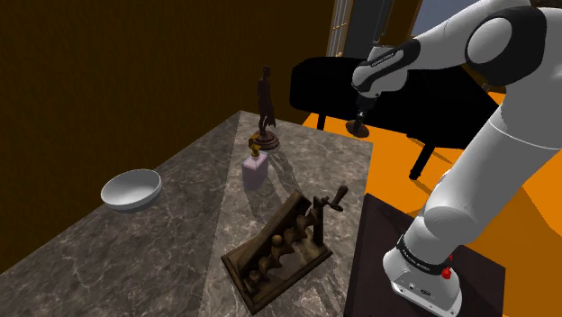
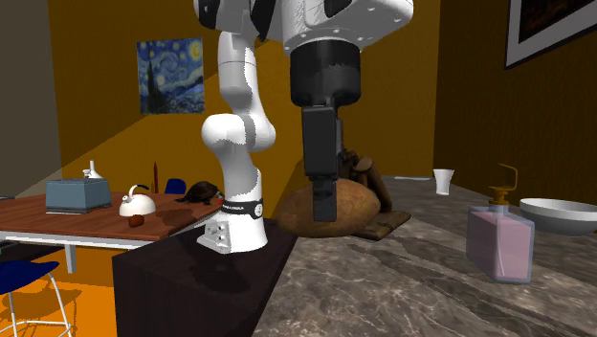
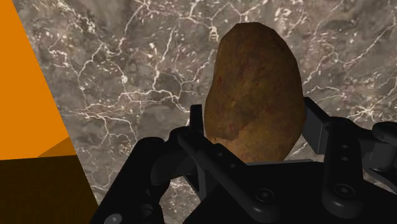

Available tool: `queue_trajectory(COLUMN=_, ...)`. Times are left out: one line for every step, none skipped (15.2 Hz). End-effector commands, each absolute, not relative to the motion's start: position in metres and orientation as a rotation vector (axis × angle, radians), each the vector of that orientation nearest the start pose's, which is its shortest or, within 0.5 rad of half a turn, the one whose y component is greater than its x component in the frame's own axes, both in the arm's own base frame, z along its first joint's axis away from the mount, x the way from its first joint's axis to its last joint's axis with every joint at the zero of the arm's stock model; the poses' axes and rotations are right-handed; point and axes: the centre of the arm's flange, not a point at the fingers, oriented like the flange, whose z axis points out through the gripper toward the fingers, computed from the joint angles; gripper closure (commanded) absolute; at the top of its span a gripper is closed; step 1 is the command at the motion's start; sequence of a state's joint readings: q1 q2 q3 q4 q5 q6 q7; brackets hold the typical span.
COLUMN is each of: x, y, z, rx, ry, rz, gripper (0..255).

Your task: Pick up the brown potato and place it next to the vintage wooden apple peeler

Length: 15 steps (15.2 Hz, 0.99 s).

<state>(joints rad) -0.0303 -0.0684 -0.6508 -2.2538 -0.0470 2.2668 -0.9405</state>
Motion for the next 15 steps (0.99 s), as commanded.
queue_trajectory(x=0.401, y=-0.330, z=0.405, rx=-3.154, ry=-0.457, rz=-0.079, gripper=255)
queue_trajectory(x=0.401, y=-0.330, z=0.410, rx=-3.154, ry=-0.457, rz=-0.079, gripper=255)
queue_trajectory(x=0.401, y=-0.330, z=0.415, rx=-3.154, ry=-0.457, rz=-0.079, gripper=255)
queue_trajectory(x=0.401, y=-0.330, z=0.421, rx=-3.154, ry=-0.457, rz=-0.079, gripper=255)
queue_trajectory(x=0.401, y=-0.330, z=0.426, rx=-3.154, ry=-0.457, rz=-0.079, gripper=255)
queue_trajectory(x=0.401, y=-0.330, z=0.431, rx=-3.154, ry=-0.457, rz=-0.079, gripper=255)
queue_trajectory(x=0.401, y=-0.330, z=0.437, rx=-3.154, ry=-0.457, rz=-0.079, gripper=255)
queue_trajectory(x=0.401, y=-0.330, z=0.442, rx=-3.154, ry=-0.457, rz=-0.079, gripper=255)
queue_trajectory(x=0.401, y=-0.330, z=0.447, rx=-3.154, ry=-0.457, rz=-0.079, gripper=255)
queue_trajectory(x=0.401, y=-0.330, z=0.452, rx=-3.154, ry=-0.457, rz=-0.079, gripper=255)
queue_trajectory(x=0.401, y=-0.330, z=0.458, rx=-3.154, ry=-0.457, rz=-0.079, gripper=255)
queue_trajectory(x=0.401, y=-0.330, z=0.463, rx=-3.154, ry=-0.457, rz=-0.079, gripper=255)
queue_trajectory(x=0.401, y=-0.330, z=0.468, rx=-3.154, ry=-0.457, rz=-0.079, gripper=255)
queue_trajectory(x=0.401, y=-0.330, z=0.473, rx=-3.154, ry=-0.457, rz=-0.079, gripper=255)
queue_trajectory(x=0.401, y=-0.330, z=0.479, rx=-3.154, ry=-0.457, rz=-0.079, gripper=255)
